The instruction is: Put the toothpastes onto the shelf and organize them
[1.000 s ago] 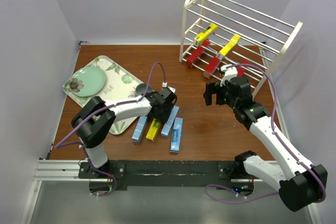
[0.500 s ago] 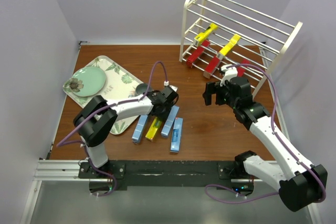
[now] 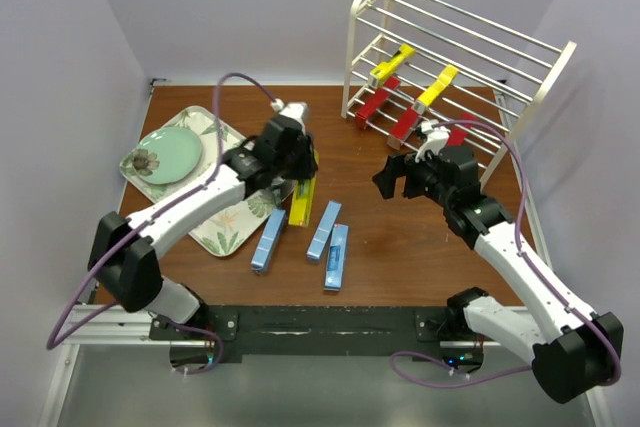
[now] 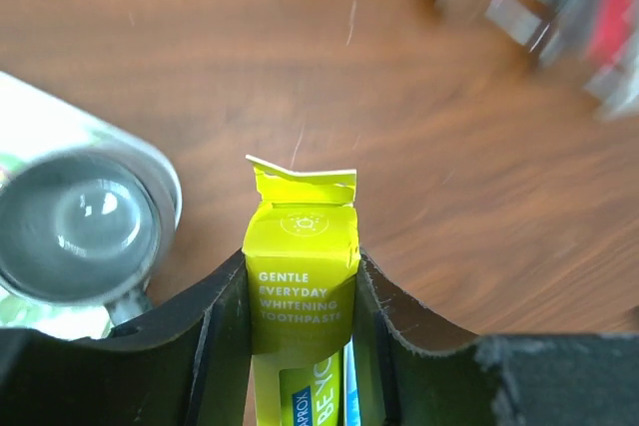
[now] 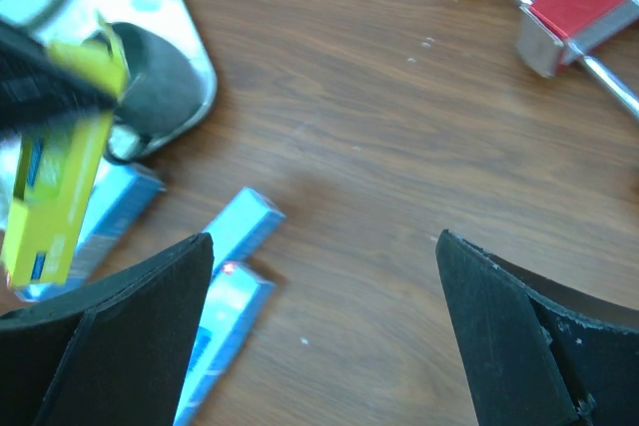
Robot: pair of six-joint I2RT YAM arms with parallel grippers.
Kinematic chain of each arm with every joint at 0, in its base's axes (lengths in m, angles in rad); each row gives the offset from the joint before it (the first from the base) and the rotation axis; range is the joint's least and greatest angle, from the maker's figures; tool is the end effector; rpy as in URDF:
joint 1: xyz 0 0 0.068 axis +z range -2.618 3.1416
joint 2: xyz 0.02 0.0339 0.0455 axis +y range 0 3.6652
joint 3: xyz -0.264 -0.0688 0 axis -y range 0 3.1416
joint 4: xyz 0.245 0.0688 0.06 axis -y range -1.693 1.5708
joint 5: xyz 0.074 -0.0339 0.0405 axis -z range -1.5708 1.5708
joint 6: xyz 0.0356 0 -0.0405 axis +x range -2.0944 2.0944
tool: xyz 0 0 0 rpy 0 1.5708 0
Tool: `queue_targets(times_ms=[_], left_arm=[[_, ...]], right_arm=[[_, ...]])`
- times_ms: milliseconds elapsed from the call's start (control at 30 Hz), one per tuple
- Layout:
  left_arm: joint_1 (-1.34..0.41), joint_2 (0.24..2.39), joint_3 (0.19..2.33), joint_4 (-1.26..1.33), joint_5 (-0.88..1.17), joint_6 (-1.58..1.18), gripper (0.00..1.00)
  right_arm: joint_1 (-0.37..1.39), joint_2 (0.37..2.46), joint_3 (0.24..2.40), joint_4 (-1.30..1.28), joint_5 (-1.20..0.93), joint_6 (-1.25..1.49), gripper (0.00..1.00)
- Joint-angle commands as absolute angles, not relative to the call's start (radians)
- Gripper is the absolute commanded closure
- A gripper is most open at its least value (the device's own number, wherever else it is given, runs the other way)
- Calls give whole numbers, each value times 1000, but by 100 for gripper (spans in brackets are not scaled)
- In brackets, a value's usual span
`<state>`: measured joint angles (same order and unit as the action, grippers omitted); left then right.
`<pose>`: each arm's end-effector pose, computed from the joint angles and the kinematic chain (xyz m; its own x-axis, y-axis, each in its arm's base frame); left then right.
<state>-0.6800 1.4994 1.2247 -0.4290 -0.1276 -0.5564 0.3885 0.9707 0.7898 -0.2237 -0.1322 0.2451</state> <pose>0.2646 -0.2081 0.2974 -0.7168 -0.0941 -0.6909 0.1998 0.9216 -0.3328 0.2048 0.0889 0.3033 -0.4718 0.0668 -0.8792 -0.3847 0.8816 0.2734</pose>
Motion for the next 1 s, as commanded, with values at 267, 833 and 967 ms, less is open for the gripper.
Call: queue_targets(times_ms=[267, 833, 967], left_arm=[[-558, 1442, 1247, -82, 104, -986, 62], [-557, 1456, 1212, 46, 112, -1154, 62], [-557, 1457, 1200, 71, 124, -1158, 61]], right_arm=[[727, 979, 769, 96, 43, 410, 2], [868, 1071, 796, 163, 268, 480, 25], [880, 1072, 801, 164, 282, 479, 42]])
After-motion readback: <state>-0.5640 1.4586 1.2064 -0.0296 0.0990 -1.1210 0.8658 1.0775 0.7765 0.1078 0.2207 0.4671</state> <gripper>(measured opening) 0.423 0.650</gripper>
